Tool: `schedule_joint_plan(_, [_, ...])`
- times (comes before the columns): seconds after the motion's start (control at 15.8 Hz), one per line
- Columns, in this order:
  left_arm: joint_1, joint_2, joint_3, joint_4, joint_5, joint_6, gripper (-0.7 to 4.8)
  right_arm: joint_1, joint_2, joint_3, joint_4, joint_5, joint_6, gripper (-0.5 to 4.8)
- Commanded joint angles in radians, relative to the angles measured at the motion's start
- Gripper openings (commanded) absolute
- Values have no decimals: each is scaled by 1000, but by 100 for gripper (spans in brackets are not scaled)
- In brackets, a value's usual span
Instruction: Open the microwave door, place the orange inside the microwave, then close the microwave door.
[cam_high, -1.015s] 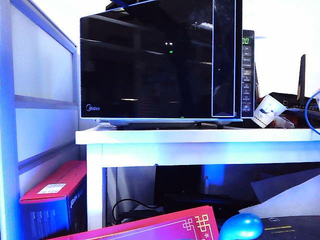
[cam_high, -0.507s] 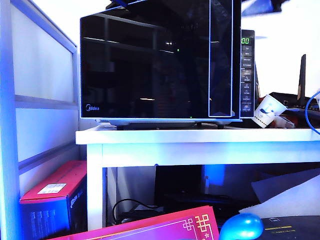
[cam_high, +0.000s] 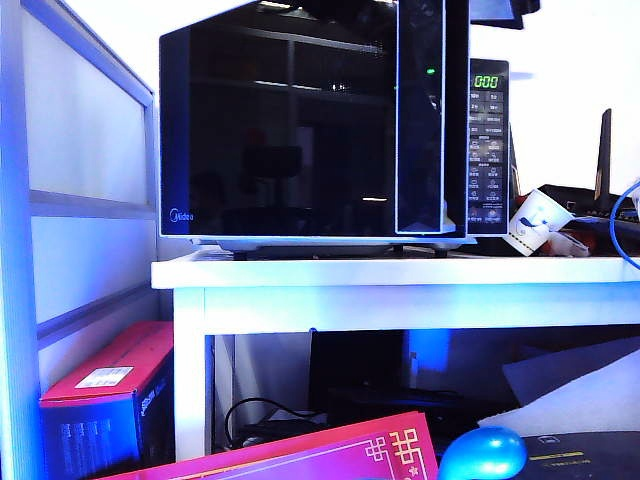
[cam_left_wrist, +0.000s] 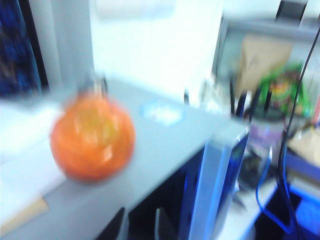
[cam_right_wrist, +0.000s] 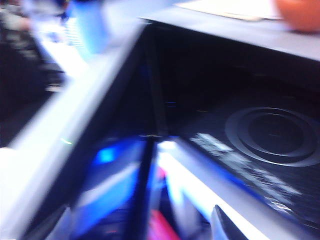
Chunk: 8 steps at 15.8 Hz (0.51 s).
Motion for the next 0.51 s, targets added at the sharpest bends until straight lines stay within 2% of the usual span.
schedule_joint_plan(0.06, [-1,4,-2,-18,1,5,87,27,-11,5,-8,-47,-2,363])
schedule_joint_plan(0.19, [-1,14,-2,-41,-2,8,88,36,-12,5,-13,-51,2,363])
schedule_joint_plan(0.51, [-1,19,-1,-73,2,8,88,155,-26,5,-43,-72,2,363])
